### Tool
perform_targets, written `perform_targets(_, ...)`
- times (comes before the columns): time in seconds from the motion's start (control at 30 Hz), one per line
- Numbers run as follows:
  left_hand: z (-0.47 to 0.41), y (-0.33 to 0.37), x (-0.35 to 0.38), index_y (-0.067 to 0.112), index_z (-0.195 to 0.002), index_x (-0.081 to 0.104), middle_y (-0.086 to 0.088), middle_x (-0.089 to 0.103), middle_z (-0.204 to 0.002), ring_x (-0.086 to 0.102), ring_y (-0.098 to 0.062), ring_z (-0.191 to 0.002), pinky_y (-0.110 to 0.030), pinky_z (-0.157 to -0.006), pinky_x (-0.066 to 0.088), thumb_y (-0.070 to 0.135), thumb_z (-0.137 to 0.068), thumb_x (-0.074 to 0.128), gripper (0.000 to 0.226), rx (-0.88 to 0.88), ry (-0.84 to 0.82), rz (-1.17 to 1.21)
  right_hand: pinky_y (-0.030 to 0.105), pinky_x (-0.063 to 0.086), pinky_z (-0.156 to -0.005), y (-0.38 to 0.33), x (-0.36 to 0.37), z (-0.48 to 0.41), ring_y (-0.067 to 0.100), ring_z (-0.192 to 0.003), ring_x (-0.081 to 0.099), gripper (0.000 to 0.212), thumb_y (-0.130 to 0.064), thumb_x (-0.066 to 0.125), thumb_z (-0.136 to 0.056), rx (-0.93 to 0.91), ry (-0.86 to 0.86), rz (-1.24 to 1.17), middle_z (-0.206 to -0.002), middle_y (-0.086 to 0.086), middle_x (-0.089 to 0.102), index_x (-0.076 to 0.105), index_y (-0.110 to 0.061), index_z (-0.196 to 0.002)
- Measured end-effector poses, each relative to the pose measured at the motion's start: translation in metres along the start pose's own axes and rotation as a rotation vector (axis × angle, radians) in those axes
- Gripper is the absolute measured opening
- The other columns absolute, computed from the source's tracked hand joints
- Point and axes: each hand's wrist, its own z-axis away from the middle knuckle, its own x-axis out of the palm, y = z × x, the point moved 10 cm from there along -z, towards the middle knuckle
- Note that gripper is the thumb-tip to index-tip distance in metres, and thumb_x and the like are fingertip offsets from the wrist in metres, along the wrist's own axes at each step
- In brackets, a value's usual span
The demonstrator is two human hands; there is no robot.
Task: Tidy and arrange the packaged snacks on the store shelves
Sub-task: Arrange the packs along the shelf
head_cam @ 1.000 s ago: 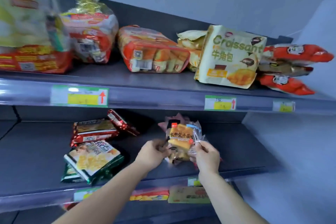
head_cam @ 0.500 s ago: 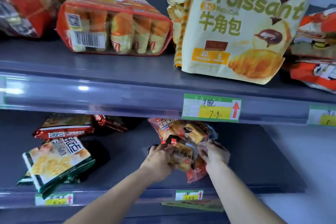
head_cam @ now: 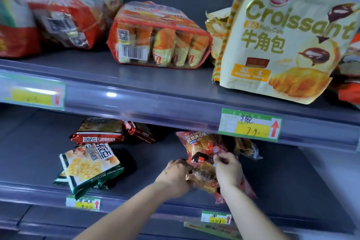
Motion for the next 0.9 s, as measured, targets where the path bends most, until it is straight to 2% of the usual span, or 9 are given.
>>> perform_targets(0.1, 0.028, -0.027, -0.019, 0.02, -0.108, 0.067, -0.002, 0.064, -0.115, 0.056, -0.024, -0.111, -0.031, -0.091, 0.046, 0.042, -0.081, 0.063, 0.035, -0.089, 0.015, 0.034, 0.03, 0.046, -0.069, -0.023, 0.028, 0.028, 0.026, -0.082, 0.063, 0.018, -0.018, 0.068, -0.084, -0.087, -0.101, 0.041, -0.073, -0.005, 0.065, 0.061, -0.026, -0.069)
perform_targets(0.17, 0.051, -0.049, -0.034, 0.015, -0.101, 0.068, -0.008, 0.065, -0.11, 0.058, -0.027, -0.106, -0.032, -0.083, 0.046, 0.037, -0.084, 0.06, 0.029, -0.141, 0.036, 0.002, 0.03, 0.048, -0.066, -0.037, 0.051, 0.053, 0.023, -0.073, 0.063, 0.017, -0.018, 0.068, -0.082, -0.124, -0.187, 0.082, -0.067, -0.007, 0.065, 0.062, -0.024, -0.068)
perform_targets(0.23, 0.078, -0.076, -0.053, 0.014, -0.101, 0.067, -0.009, 0.066, -0.107, 0.06, -0.028, -0.104, -0.033, -0.08, 0.046, 0.036, -0.086, 0.06, 0.028, -0.196, 0.063, -0.023, 0.029, 0.045, -0.062, -0.054, 0.078, 0.084, 0.018, -0.068, 0.061, 0.014, -0.017, 0.068, -0.082, -0.189, -0.299, 0.133, -0.067, -0.009, 0.065, 0.064, -0.023, -0.07)
perform_targets(0.37, 0.147, -0.136, -0.097, 0.019, -0.119, 0.064, -0.006, 0.063, -0.121, 0.058, -0.026, -0.112, -0.033, -0.089, 0.048, 0.035, -0.087, 0.059, 0.036, -0.305, 0.126, -0.013, 0.032, 0.051, -0.068, -0.087, 0.143, 0.156, 0.016, -0.069, 0.064, 0.015, -0.017, 0.071, -0.078, -0.334, -0.532, 0.246, -0.067, -0.007, 0.067, 0.063, -0.025, -0.069)
perform_targets(0.47, 0.209, -0.182, -0.131, 0.021, -0.118, 0.065, -0.005, 0.064, -0.12, 0.058, -0.026, -0.112, -0.034, -0.09, 0.049, 0.038, -0.087, 0.059, 0.035, -0.408, 0.185, -0.038, 0.028, 0.051, -0.062, -0.112, 0.189, 0.217, 0.012, -0.068, 0.065, 0.009, -0.019, 0.071, -0.079, -0.411, -0.686, 0.326, -0.068, -0.004, 0.069, 0.065, -0.023, -0.074)
perform_targets(0.57, 0.275, -0.226, -0.162, 0.02, -0.112, 0.065, -0.007, 0.065, -0.115, 0.059, -0.027, -0.111, -0.033, -0.086, 0.048, 0.035, -0.086, 0.058, 0.031, -0.495, 0.238, -0.063, 0.019, 0.045, -0.059, -0.144, 0.229, 0.283, 0.005, -0.068, 0.061, 0.013, -0.021, 0.072, -0.079, -0.513, -0.757, 0.37, -0.069, -0.009, 0.066, 0.063, -0.027, -0.071)
perform_targets(0.67, 0.341, -0.267, -0.188, 0.021, -0.107, 0.065, -0.005, 0.066, -0.111, 0.061, -0.026, -0.107, -0.032, -0.083, 0.05, 0.035, -0.084, 0.057, 0.028, -0.562, 0.298, -0.053, 0.019, 0.044, -0.065, -0.174, 0.269, 0.35, 0.001, -0.065, 0.057, 0.018, -0.017, 0.072, -0.077, -0.584, -0.825, 0.355, -0.067, -0.009, 0.062, 0.061, -0.026, -0.066)
perform_targets(0.8, 0.419, -0.314, -0.219, 0.02, -0.102, 0.064, -0.004, 0.066, -0.106, 0.061, -0.025, -0.101, -0.031, -0.078, 0.049, 0.035, -0.085, 0.055, 0.024, -0.649, 0.339, -0.07, 0.025, 0.048, -0.067, -0.201, 0.32, 0.427, 0.009, -0.066, 0.061, 0.022, -0.015, 0.074, -0.073, -0.607, -0.896, 0.344, -0.056, -0.012, 0.064, 0.061, -0.027, -0.059)
perform_targets(0.9, 0.468, -0.347, -0.24, 0.018, -0.105, 0.065, -0.006, 0.065, -0.109, 0.059, -0.026, -0.105, -0.031, -0.08, 0.047, 0.032, -0.088, 0.056, 0.025, -0.687, 0.36, -0.077, 0.019, 0.043, -0.061, -0.218, 0.354, 0.478, 0.008, -0.066, 0.058, 0.02, -0.015, 0.073, -0.076, -0.626, -0.946, 0.322, -0.063, -0.011, 0.064, 0.062, -0.026, -0.063)
